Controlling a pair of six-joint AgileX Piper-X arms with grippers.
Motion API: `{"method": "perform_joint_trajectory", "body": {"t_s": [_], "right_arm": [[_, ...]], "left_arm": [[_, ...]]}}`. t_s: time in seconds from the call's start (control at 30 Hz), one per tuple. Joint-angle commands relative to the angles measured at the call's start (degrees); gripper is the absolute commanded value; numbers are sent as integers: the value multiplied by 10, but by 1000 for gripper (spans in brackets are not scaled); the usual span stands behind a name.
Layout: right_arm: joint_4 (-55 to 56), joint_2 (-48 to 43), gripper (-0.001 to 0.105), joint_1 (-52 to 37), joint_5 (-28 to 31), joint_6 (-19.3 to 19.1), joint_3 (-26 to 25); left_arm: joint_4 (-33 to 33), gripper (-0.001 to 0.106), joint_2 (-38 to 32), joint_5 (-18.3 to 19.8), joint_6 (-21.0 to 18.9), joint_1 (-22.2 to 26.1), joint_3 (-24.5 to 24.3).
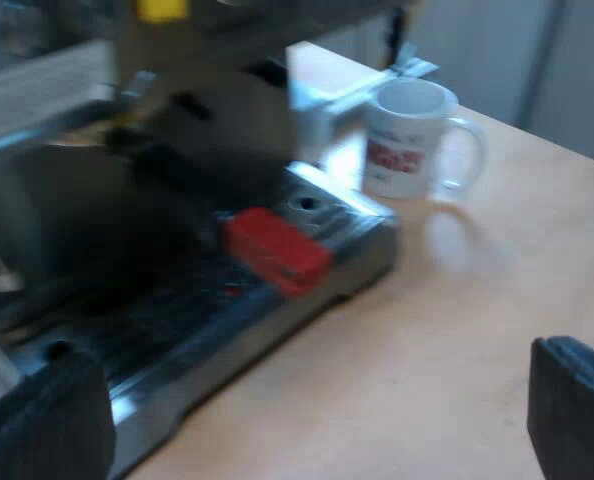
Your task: Place mug into machine
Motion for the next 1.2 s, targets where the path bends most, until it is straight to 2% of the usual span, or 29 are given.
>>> {"method": "perform_joint_trajectory", "body": {"t_s": [0.03, 0.17, 0.2, 0.33, 0.43, 0.53, 0.67, 0.77, 0.8, 0.93, 1.07, 1.2], "right_arm": [[-23, 7, 79, 16, -11, -27, -6], [-36, 17, 79, 24, -11, -49, -2], [-41, 19, 79, 24, -11, -49, 2], [-54, 20, 79, 24, 8, -49, 28], [-84, 21, 79, 24, 74, -15, 62], [-129, 21, 79, 24, 99, 7, 97], [-195, 23, 79, 24, 99, 9, 148], [-299, 24, 79, 24, 99, 10, 214], [-319, 24, 79, 24, 99, 11, 222], [-453, 25, 79, 24, 105, 60, 302], [-567, 30, 79, 24, 135, 59, 366], [-611, 60, 79, 24, 144, 59, 398]], "left_arm": [[-27, 85, 18, 26, 1, -26, 15], [-65, 85, 27, 27, 1, -45, 41], [-107, 85, 27, 27, 1, -56, 72], [-189, 85, 28, 27, 1, -60, 130], [-237, 85, 28, 27, 1, -60, 169], [-268, 85, 29, 27, 1, -60, 192], [-271, 85, 29, 27, 1, -60, 198], [-271, 85, 29, 27, 1, -60, 198], [-271, 85, 29, 27, 1, -60, 198], [-271, 85, 29, 27, 1, -60, 198], [-271, 85, 29, 27, 1, -60, 198], [-271, 85, 29, 27, 1, -60, 198]]}}
